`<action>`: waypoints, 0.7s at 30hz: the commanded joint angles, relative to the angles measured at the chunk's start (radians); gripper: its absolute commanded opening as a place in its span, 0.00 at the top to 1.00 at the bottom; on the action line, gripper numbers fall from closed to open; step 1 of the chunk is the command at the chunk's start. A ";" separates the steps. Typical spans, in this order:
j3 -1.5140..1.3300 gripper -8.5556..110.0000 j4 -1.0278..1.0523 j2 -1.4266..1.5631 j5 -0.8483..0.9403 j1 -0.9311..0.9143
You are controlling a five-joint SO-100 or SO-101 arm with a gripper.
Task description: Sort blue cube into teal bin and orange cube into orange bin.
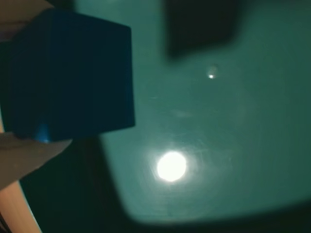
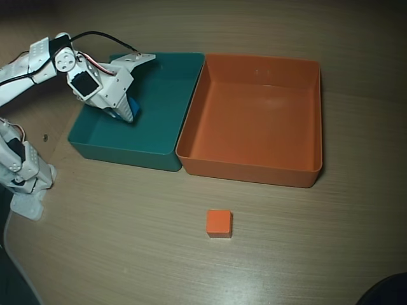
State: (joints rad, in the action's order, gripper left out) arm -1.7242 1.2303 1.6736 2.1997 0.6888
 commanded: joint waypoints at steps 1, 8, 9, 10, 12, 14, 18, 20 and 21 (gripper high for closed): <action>0.023 0.96 -0.008 0.066 -0.034 0.003; 0.005 0.74 -0.187 0.060 -0.275 0.005; 0.003 0.72 -0.222 0.060 -0.295 0.005; 0.003 0.68 -0.250 0.058 -0.305 0.000; -0.012 0.63 -0.301 0.058 -0.308 -0.006; -0.041 0.62 -0.341 0.060 -0.308 -0.008; -0.100 0.62 -0.388 0.061 -0.307 -0.006; -0.117 0.62 -0.399 0.067 -0.310 -0.002; -0.118 0.62 -0.402 0.072 -0.319 0.002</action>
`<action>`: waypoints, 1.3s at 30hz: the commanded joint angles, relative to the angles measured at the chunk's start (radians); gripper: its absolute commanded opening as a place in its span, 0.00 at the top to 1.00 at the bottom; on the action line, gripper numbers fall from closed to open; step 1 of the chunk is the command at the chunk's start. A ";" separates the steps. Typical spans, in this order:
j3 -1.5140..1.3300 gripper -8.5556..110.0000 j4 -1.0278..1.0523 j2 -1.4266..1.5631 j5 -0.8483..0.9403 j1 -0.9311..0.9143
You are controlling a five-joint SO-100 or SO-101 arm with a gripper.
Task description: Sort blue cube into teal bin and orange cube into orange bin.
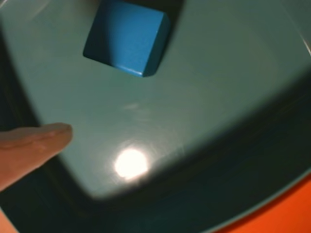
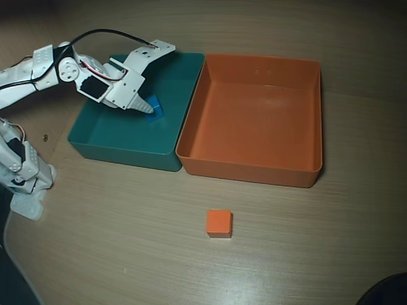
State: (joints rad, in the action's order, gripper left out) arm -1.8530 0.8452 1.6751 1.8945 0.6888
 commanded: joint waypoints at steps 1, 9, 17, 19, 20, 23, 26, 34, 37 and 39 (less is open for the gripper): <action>0.014 0.62 -0.017 0.072 -0.015 0.002; 0.106 0.62 -0.003 0.077 -0.020 -0.011; 0.279 0.62 -0.003 0.077 -0.006 -0.063; 0.324 0.62 -0.003 0.075 -0.003 -0.089; 0.347 0.62 -0.003 0.075 -0.003 -0.106; 0.405 0.62 -0.014 0.075 -0.002 -0.167; 0.466 0.62 -0.017 0.075 -0.002 -0.242; 0.560 0.62 -0.018 0.069 0.000 -0.483; 0.560 0.62 -0.018 0.058 0.000 -0.591; 0.560 0.62 -0.018 0.057 0.000 -0.655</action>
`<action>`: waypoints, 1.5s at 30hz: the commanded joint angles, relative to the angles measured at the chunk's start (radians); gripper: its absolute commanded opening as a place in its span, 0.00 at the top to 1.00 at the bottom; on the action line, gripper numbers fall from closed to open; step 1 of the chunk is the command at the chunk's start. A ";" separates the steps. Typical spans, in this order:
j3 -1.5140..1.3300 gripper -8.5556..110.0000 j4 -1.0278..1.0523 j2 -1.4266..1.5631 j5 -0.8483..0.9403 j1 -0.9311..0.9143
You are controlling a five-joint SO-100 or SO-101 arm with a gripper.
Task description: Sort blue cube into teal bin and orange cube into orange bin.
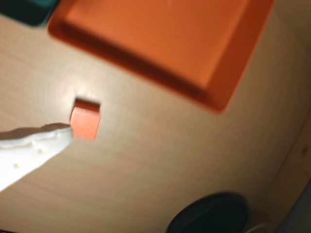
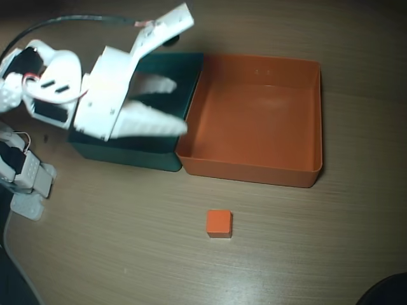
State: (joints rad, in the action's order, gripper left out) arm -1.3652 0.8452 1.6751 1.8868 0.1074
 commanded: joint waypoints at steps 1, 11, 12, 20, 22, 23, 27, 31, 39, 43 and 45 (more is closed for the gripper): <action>0.072 0.62 -0.018 0.057 0.008 -0.101; 0.091 0.62 -0.021 -0.106 0.009 -0.187; 0.091 0.62 -0.029 -0.130 0.009 -0.186; 0.075 0.62 -0.196 -0.272 0.008 -0.179; 0.072 0.62 -0.207 -0.298 0.008 -0.178; 0.071 0.62 -0.212 -0.313 0.008 -0.178; 0.072 0.62 -0.227 -0.391 0.008 -0.178; 0.081 0.62 -0.229 -0.466 0.008 -0.176; 0.089 0.62 -0.229 -0.558 0.008 -0.150; 0.089 0.62 -0.230 -0.572 -0.002 -0.147; 0.091 0.62 -0.230 -0.574 -0.005 -0.147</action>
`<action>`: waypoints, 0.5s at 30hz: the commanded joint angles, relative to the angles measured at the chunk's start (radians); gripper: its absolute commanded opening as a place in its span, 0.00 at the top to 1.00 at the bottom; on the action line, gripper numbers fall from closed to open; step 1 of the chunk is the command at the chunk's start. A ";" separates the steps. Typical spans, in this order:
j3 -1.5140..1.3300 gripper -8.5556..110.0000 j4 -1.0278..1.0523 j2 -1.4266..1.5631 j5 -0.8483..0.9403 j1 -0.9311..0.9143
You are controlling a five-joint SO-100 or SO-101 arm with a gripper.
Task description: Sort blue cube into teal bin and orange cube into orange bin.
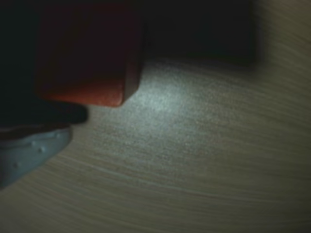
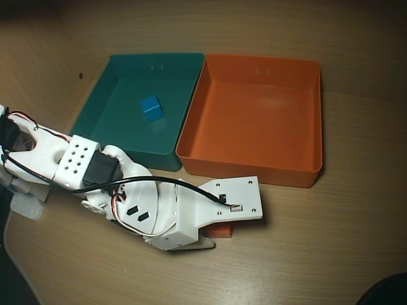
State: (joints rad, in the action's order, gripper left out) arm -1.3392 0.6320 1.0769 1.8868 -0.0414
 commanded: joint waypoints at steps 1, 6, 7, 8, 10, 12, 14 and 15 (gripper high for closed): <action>0.064 0.62 -0.017 0.025 -0.005 0.002; 0.064 0.62 -0.017 0.023 0.000 0.002; 0.064 0.62 -0.017 0.023 0.000 0.002; 0.064 0.62 -0.017 0.023 0.000 0.002; 0.064 0.62 -0.017 0.023 0.000 0.002; 0.064 0.62 -0.018 0.023 0.003 0.002; 0.064 0.62 -0.018 0.023 0.003 0.002; 0.064 0.62 -0.018 0.023 0.003 0.002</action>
State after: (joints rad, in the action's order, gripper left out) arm -1.3392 0.6320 1.0738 1.8868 -0.0383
